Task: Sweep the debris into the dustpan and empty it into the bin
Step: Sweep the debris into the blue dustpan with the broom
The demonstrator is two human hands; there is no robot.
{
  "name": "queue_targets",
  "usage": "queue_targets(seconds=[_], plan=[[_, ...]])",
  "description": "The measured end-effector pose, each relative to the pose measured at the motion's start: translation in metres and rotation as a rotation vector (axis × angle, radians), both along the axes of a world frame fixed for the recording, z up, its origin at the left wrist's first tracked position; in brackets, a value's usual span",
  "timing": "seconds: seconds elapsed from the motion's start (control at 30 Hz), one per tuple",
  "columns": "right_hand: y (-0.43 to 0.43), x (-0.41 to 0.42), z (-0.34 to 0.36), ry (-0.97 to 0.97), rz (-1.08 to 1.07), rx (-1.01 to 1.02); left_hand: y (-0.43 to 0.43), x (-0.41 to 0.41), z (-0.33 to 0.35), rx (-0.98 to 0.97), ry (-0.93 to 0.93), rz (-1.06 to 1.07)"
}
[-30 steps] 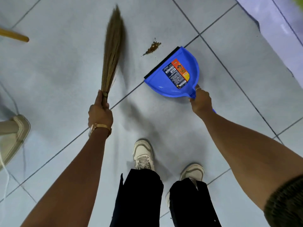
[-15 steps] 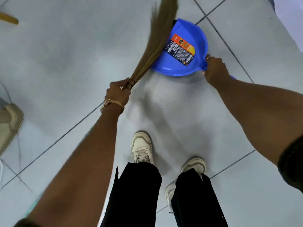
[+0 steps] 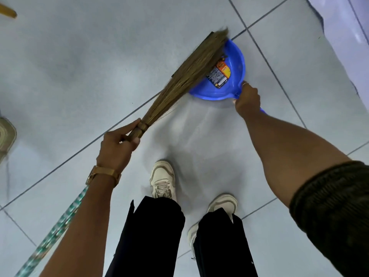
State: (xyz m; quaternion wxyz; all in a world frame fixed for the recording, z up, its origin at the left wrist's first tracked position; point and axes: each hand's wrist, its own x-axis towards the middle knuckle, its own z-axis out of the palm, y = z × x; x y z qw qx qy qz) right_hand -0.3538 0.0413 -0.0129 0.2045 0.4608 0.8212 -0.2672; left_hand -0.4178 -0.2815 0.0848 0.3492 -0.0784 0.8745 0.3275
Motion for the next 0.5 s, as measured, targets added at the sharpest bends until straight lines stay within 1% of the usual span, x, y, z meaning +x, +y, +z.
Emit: queue_targets(seconds=[0.13, 0.27, 0.37, 0.5], plan=[[0.000, 0.006, 0.001, -0.007, -0.043, 0.004, -0.001, -0.010, -0.013, -0.018, 0.100, 0.098], [0.001, 0.017, -0.003, -0.043, -0.069, 0.007, 0.018, -0.032, -0.042, -0.008, 0.078, 0.207], [0.004, 0.022, -0.007, -0.053, -0.055, 0.013, 0.034, -0.038, -0.057, -0.085, 0.005, 0.167], [0.009, 0.023, -0.011, -0.042, -0.034, 0.025, 0.043, -0.022, -0.058, -0.158, -0.058, 0.008]])
